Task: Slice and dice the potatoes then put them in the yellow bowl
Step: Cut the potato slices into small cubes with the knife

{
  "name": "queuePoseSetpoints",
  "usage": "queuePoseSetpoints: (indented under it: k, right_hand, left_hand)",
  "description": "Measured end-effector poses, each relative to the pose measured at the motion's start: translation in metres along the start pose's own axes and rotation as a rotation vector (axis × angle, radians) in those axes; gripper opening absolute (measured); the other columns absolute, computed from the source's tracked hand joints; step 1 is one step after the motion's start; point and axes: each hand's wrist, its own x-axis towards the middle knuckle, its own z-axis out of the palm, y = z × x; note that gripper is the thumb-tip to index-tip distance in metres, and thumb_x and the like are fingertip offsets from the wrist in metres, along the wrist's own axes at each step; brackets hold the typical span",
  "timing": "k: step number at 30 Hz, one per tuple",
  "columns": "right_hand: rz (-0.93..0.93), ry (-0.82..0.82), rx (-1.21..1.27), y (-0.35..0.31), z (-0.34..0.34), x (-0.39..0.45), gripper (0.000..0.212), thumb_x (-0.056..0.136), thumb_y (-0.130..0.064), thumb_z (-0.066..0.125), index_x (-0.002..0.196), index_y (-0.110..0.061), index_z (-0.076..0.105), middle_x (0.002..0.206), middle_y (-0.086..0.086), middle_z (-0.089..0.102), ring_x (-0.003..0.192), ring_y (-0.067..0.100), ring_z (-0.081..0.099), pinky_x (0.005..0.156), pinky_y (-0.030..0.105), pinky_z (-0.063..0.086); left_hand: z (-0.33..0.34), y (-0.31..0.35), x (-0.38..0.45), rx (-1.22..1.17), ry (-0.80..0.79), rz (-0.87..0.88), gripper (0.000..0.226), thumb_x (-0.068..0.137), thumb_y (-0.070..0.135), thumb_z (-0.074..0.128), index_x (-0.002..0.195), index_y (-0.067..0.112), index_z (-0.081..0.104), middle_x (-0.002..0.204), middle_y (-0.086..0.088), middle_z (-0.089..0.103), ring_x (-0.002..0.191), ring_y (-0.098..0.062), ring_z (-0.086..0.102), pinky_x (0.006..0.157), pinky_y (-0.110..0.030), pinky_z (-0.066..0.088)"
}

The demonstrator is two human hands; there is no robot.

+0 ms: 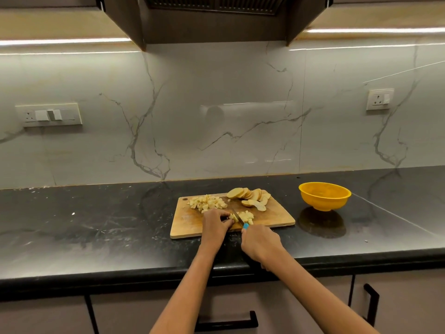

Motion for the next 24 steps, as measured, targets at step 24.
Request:
queuePoseSetpoints:
  k: [24]
  right_hand:
    - [0.014, -0.049, 0.152, 0.002, -0.004, 0.001, 0.043, 0.102, -0.037, 0.03, 0.103, -0.003, 0.057, 0.09, 0.013, 0.066, 0.077, 0.024, 0.068, 0.073, 0.034, 0.057]
  left_hand:
    - [0.001, -0.002, 0.002, -0.026, 0.044, -0.061, 0.033, 0.077, 0.01, 0.073, 0.11, 0.006, 0.067, 0.106, -0.007, 0.07, 0.098, -0.012, 0.063, 0.083, -0.01, 0.036]
